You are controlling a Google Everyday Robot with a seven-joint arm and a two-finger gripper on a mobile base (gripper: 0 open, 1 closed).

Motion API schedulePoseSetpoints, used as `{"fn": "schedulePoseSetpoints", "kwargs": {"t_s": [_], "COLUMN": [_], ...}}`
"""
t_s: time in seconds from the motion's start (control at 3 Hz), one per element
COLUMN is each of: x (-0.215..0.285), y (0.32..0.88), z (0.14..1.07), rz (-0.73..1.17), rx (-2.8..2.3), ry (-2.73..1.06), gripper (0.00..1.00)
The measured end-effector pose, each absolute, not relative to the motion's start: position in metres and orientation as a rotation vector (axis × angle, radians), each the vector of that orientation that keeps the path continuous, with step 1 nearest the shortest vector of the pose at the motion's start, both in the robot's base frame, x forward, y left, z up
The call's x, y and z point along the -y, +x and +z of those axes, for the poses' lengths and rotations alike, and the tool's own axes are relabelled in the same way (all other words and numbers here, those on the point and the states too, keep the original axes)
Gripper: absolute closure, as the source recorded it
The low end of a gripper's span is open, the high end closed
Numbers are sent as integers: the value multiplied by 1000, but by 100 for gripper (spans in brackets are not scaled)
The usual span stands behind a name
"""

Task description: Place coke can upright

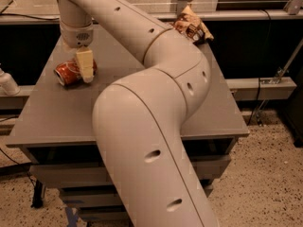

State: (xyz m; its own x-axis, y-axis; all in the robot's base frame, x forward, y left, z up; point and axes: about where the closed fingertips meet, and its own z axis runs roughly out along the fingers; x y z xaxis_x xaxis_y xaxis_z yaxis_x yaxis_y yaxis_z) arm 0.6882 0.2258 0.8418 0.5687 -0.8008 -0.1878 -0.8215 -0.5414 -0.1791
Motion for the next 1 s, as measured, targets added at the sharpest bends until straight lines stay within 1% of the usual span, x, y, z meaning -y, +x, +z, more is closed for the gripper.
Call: {"fn": "schedulePoseSetpoints", "kwargs": {"t_s": [0.67,1.0], "x": [-230,-225], "y": [687,691], "z": [838,845], "rz": [155,198], "rx": [-1373,-1403], "ry": [-2566,-2512], "gripper": [64,87]}}
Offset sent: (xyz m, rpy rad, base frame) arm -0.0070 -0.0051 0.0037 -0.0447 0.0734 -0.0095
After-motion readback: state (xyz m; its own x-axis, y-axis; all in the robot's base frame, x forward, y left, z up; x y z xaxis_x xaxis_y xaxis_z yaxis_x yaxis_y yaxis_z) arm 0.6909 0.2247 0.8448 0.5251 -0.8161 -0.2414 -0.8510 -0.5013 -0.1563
